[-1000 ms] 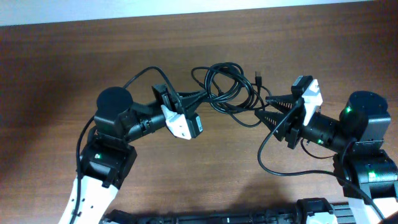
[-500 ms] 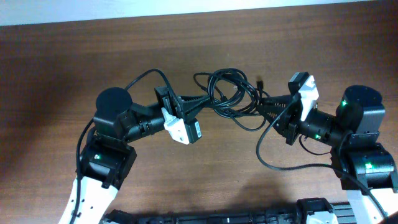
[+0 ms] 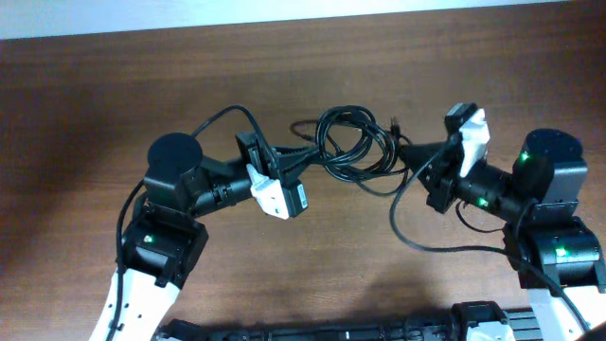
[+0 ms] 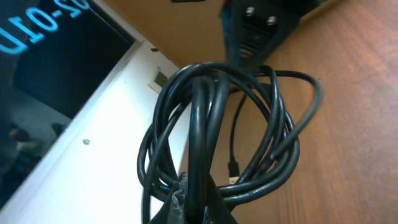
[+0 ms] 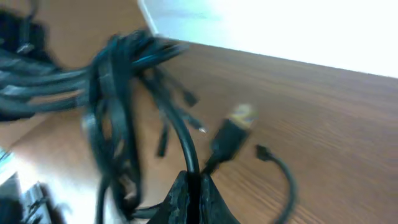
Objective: Untangle cables
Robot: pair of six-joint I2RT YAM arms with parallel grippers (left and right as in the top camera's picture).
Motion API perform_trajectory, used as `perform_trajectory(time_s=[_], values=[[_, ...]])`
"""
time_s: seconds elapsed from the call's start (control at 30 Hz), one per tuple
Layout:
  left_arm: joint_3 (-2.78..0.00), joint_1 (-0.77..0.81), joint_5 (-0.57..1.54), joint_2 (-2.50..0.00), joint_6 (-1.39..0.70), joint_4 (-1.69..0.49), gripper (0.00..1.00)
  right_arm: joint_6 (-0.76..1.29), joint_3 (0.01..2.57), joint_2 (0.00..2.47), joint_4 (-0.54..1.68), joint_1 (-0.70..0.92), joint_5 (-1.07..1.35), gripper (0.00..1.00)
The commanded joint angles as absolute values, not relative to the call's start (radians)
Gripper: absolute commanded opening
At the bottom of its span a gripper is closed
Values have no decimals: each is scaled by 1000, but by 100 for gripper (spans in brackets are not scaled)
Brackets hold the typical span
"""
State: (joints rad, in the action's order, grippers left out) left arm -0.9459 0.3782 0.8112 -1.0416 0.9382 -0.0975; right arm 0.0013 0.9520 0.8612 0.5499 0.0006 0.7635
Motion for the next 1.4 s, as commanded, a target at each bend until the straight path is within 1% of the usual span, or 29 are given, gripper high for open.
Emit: perform_trajectory(time_s=[0.0, 0.1, 0.17, 0.33, 0.4, 0.47, 0.6, 0.7, 1.03, 1.17, 1.23, 1.27, 1.3, 1.33, 1.37], values=[[-950, 376, 815, -1019, 886, -137, 0, 155, 971, 844, 519, -1, 564, 4], [-950, 376, 794, -1019, 831, -174, 0, 219, 971, 818, 471, -1, 533, 4], [-950, 376, 758, -1019, 754, -175, 0, 252, 971, 799, 449, -1, 510, 4], [-950, 376, 678, -1019, 598, -173, 0, 379, 971, 749, 441, -1, 380, 4], [-950, 377, 603, -1019, 515, -172, 0, 421, 971, 731, 441, -1, 345, 4], [-950, 377, 471, -1019, 398, -171, 0, 453, 971, 714, 441, -1, 323, 4], [-950, 377, 296, -1019, 217, -170, 0, 481, 971, 704, 441, -1, 320, 4], [-950, 377, 216, -1019, 138, -171, 0, 489, 971, 704, 441, -1, 321, 4], [-950, 377, 42, -1019, -28, -177, 0, 507, 971, 704, 442, -1, 320, 4], [-950, 377, 49, -1018, -37, -169, 0, 506, 971, 704, 442, -1, 321, 4], [-950, 377, 168, -1019, 93, -169, 0, 485, 971, 704, 445, -1, 329, 4], [-950, 377, 228, -1019, 166, -169, 0, 458, 971, 705, 445, -1, 340, 5], [-950, 377, 280, -1019, 222, -170, 0, 428, 971, 705, 445, -1, 356, 14], [-950, 377, 343, -1019, 294, -172, 0, 394, 971, 705, 445, -1, 379, 20], [-950, 377, 421, -1019, 391, -178, 0, 335, 971, 705, 445, -1, 424, 32]])
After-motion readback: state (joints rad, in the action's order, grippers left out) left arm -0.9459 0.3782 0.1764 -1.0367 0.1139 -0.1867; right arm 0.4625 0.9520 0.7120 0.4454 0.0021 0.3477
